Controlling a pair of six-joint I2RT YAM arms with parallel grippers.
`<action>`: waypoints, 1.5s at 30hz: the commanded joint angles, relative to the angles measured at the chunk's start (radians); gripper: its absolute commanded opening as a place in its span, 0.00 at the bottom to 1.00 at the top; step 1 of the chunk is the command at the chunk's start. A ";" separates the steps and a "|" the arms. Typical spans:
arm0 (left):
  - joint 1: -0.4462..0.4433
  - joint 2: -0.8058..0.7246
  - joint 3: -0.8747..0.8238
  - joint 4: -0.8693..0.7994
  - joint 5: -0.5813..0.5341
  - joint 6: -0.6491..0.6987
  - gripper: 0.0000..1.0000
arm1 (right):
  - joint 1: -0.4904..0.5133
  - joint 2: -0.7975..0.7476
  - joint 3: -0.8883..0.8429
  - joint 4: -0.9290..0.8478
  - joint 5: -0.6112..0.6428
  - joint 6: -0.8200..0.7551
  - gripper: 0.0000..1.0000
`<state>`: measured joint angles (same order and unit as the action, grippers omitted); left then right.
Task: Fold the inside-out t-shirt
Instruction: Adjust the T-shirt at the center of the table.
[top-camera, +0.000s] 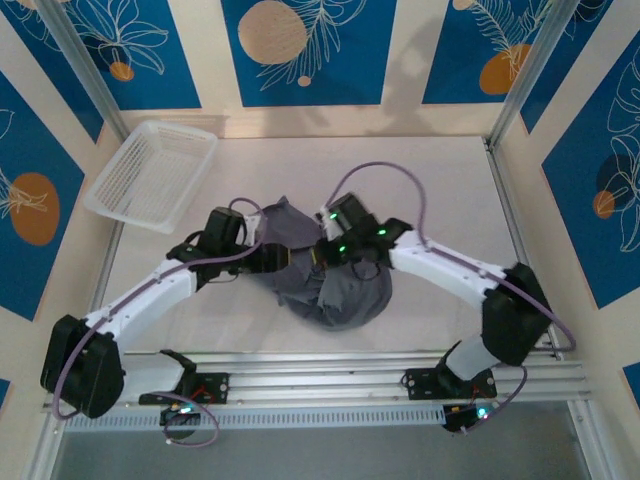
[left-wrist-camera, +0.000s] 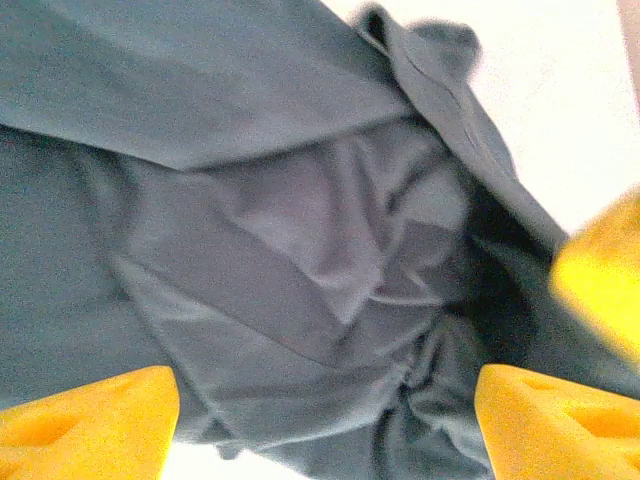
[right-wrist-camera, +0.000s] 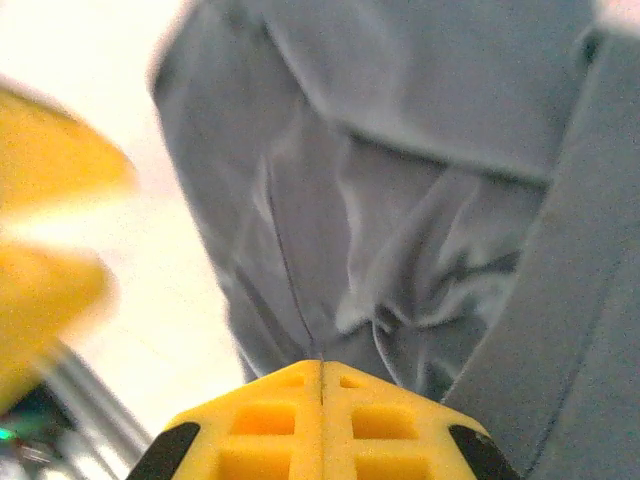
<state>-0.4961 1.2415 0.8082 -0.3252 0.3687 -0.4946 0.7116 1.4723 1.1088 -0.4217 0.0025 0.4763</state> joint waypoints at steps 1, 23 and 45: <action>-0.058 0.052 0.011 0.057 0.156 0.101 0.77 | -0.092 -0.077 -0.055 0.157 -0.249 0.130 0.00; -0.196 0.216 0.194 -0.066 -0.176 0.228 0.00 | -0.303 -0.481 -0.315 0.053 -0.053 0.262 0.00; -0.091 -0.081 0.162 0.030 -0.031 0.183 0.00 | 0.014 -0.299 -0.211 0.240 -0.118 -0.296 0.70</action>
<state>-0.5846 1.1709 0.9554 -0.3141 0.2890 -0.2901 0.6998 1.0836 0.8524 -0.2481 -0.0196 0.3286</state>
